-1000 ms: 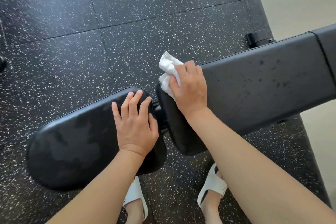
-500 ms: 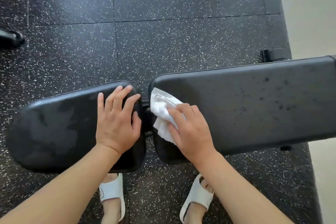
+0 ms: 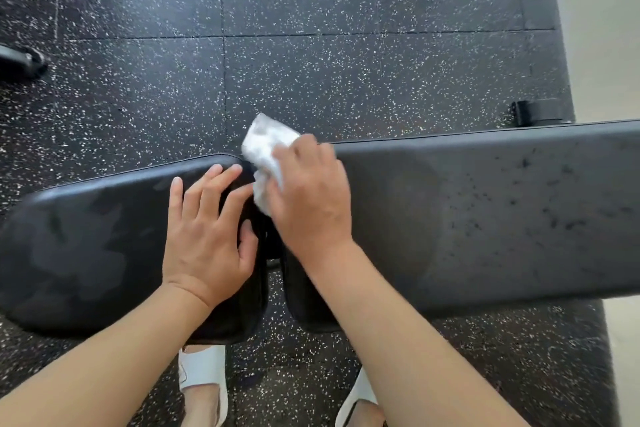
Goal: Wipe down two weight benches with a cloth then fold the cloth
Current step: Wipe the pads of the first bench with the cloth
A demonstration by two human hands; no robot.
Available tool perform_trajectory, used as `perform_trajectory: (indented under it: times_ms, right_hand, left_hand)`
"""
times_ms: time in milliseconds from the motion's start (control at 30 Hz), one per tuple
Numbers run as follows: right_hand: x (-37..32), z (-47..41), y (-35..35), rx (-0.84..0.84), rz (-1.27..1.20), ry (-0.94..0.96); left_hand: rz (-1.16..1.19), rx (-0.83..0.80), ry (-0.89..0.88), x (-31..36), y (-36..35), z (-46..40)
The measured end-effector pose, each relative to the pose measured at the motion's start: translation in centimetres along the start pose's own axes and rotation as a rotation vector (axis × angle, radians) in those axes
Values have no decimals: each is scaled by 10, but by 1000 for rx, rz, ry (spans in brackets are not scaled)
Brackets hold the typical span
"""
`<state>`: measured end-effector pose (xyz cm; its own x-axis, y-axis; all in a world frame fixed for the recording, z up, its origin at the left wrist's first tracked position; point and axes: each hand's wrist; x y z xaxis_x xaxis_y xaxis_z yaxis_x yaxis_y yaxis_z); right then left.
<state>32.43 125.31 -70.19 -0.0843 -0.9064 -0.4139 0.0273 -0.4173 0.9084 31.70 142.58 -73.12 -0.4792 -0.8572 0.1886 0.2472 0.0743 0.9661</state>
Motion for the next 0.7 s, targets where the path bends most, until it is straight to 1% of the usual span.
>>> perform_trajectory:
  times_ms: [67,100,133,233,300,367,433,600,633,700]
  right_hand:
    - [7,8,1,-54,-7,150]
    - [22,12,5,-54,0,171]
    - [43,15,13,-33,23,149]
    - [115,23,39,120,44,-73]
    - [135,23,48,173,37,-202]
    - [123,18,41,180,35,-279]
    - [89,11,28,155,22,-272]
    - [-6,-6,-12,47,41,-38]
    - [-14,-6,-15,38,39,4]
    - [-8,0,-11,30,-15,51]
  left_hand:
    - [1,3,1,-1,0,1]
    - [0,7,0,-1,-1,1]
    - [-1,11,0,-1,-1,1]
    - [0,8,2,0,0,0]
    - [10,1,5,1,1,0]
    - [16,-7,6,2,3,1]
    - [22,-12,3,2,5,2]
    - [13,-20,12,2,4,1]
    - [13,-18,12,1,3,0]
    - [12,-14,6,1,3,1]
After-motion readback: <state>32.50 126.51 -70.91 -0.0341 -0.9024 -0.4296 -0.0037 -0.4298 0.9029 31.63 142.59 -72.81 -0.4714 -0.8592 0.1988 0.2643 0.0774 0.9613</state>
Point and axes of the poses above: each hand's wrist, its own z-axis away from the middle knuckle, its own y-axis out of the back of the hand, x = y × z, and after that the axes turned 15 degrees about -x, right-handed
